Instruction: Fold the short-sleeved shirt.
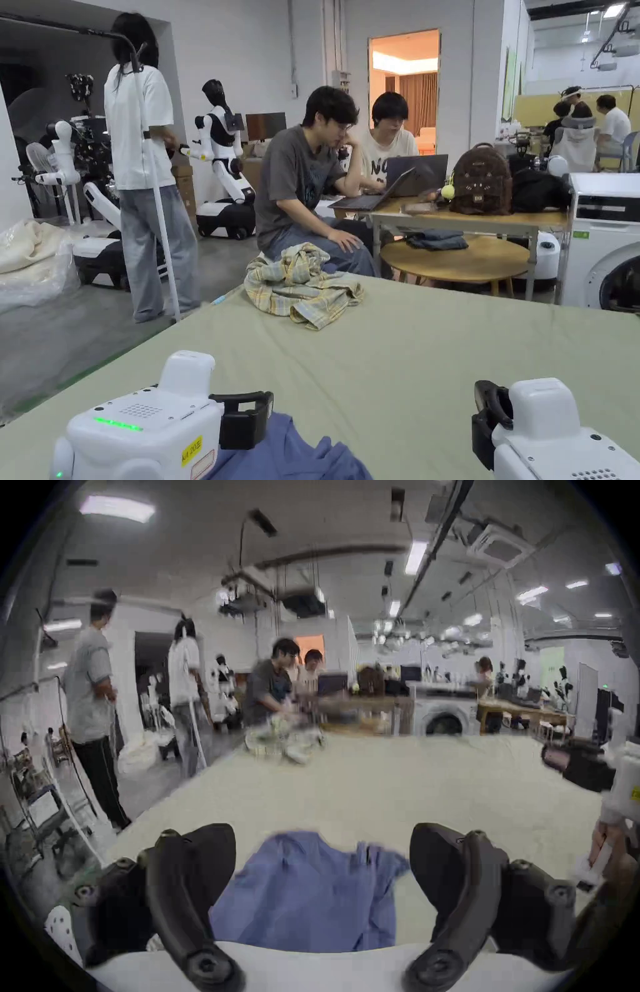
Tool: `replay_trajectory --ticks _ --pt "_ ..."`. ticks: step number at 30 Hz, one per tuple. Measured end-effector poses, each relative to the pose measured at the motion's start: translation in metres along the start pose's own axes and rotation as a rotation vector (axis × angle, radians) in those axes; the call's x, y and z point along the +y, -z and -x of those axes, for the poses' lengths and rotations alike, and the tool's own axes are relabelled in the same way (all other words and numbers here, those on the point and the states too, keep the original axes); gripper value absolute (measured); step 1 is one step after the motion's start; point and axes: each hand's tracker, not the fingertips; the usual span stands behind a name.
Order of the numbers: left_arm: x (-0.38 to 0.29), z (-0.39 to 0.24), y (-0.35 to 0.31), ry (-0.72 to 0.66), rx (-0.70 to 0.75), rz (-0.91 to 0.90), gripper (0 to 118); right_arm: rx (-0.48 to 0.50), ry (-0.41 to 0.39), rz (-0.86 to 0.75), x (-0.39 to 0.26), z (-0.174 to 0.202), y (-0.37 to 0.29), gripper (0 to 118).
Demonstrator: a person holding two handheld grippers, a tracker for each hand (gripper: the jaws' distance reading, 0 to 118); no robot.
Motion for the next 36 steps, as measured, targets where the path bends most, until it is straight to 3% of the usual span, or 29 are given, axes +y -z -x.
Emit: replay_trajectory --ticks 2,4,7,10,12,13,15,17,18,19,20,23,25,27,32,33,36 --pt "-0.018 0.011 0.031 -0.067 -0.021 0.161 101 -0.003 0.002 0.027 -0.008 -0.003 0.006 0" --pt "-0.037 0.018 0.058 -0.112 -0.05 0.193 101 0.005 0.009 0.057 -0.017 -0.008 0.011 0" --pt "-0.062 0.02 0.109 -0.064 -0.047 0.289 101 -0.014 -0.009 0.092 -0.032 -0.018 0.015 0" --pt "-0.083 0.023 0.153 -0.068 -0.051 0.433 89 -0.022 -0.023 0.141 -0.043 -0.032 0.017 0" --pt "-0.094 0.028 0.172 -0.117 -0.043 0.541 85 -0.039 -0.077 0.161 -0.049 -0.039 0.015 0" --pt "-0.1 0.027 0.174 -0.111 -0.009 0.565 71 -0.047 -0.087 0.16 -0.052 -0.042 0.014 0" --pt "-0.091 0.023 0.168 -0.075 -0.026 0.518 68 -0.058 -0.065 0.166 -0.058 -0.049 0.014 0" --pt "-0.088 0.02 0.17 0.009 -0.025 0.564 55 -0.053 0.027 0.177 -0.062 -0.057 0.013 0" --pt "-0.084 0.018 0.172 0.03 -0.02 0.576 41 -0.052 0.052 0.181 -0.063 -0.061 0.011 0" --pt "-0.082 0.017 0.173 0.026 -0.008 0.574 5 -0.057 0.055 0.179 -0.063 -0.063 0.009 0" --pt "-0.082 0.015 0.175 0.056 0.049 0.584 0 -0.063 0.055 0.174 -0.063 -0.065 0.006 0" --pt "-0.069 0.024 0.171 -0.092 0.016 0.585 0 -0.072 0.059 0.171 -0.058 -0.073 -0.005 0" --pt "-0.049 0.037 0.153 -0.234 0.017 0.473 0 -0.082 0.058 0.157 -0.054 -0.08 -0.015 0" --pt "-0.007 0.048 0.129 -0.275 0.035 0.331 0 -0.09 0.068 0.142 -0.05 -0.087 -0.024 0" --pt "0.123 0.046 0.072 -0.301 0.061 -0.025 0 -0.119 0.136 0.085 -0.039 -0.106 -0.046 0" --pt "0.151 0.042 0.068 -0.302 0.01 -0.014 0 -0.13 0.139 0.075 -0.037 -0.109 -0.049 0" --pt "0.228 0.001 0.062 -0.11 0.05 -0.052 0 -0.157 0.148 0.051 -0.031 -0.122 -0.059 0"
